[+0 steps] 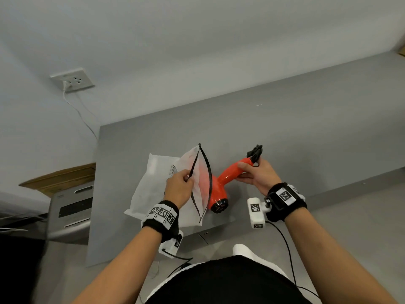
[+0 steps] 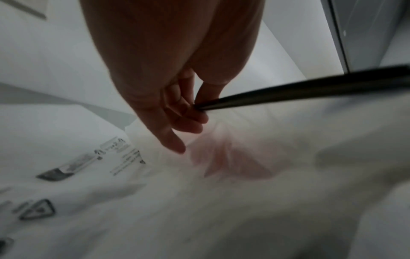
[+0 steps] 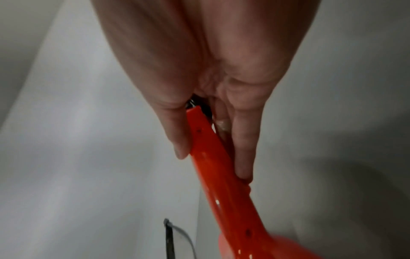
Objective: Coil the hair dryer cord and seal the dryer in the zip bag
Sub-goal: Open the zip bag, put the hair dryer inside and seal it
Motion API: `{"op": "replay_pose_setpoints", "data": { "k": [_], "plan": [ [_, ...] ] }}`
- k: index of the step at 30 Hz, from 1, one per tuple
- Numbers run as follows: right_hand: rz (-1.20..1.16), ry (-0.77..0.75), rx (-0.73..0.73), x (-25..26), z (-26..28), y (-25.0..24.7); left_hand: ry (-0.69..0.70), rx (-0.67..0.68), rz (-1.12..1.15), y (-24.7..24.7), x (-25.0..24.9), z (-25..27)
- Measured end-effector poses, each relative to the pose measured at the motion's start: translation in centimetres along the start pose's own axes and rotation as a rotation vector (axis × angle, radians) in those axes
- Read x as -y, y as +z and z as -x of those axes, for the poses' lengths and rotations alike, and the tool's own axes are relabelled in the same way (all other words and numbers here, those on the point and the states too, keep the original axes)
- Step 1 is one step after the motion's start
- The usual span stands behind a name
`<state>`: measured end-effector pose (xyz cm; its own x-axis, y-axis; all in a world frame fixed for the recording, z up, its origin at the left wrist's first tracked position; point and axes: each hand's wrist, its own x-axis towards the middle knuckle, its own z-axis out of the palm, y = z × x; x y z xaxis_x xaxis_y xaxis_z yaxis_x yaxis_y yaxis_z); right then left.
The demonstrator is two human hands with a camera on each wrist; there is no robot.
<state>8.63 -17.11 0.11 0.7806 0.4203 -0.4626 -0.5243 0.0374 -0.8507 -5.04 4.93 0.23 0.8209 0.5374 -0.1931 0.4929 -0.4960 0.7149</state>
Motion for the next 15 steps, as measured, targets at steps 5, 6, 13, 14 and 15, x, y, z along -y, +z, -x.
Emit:
{"op": "replay_pose_setpoints", "data": {
  "k": [5,6,13,14,15],
  "plan": [
    [0.075,-0.058,-0.030,1.7,2.3,-1.7,-0.066,-0.149,-0.060,-3.0,1.2,-1.6],
    [0.081,-0.082,-0.043,2.3,3.0,-2.0,-0.073,-0.163,-0.076,-3.4,1.4,-1.8],
    [-0.009,-0.192,0.004,7.7,7.6,-2.1,-0.003,-0.145,-0.118,-4.2,0.6,-2.2],
    [0.009,-0.193,0.026,8.1,7.9,-1.6,0.030,-0.151,-0.110,-4.2,-0.1,-2.1],
    [0.037,-0.192,0.044,8.2,8.1,-0.9,0.062,-0.162,-0.102,-4.3,-0.9,-2.1]
  ]
}}
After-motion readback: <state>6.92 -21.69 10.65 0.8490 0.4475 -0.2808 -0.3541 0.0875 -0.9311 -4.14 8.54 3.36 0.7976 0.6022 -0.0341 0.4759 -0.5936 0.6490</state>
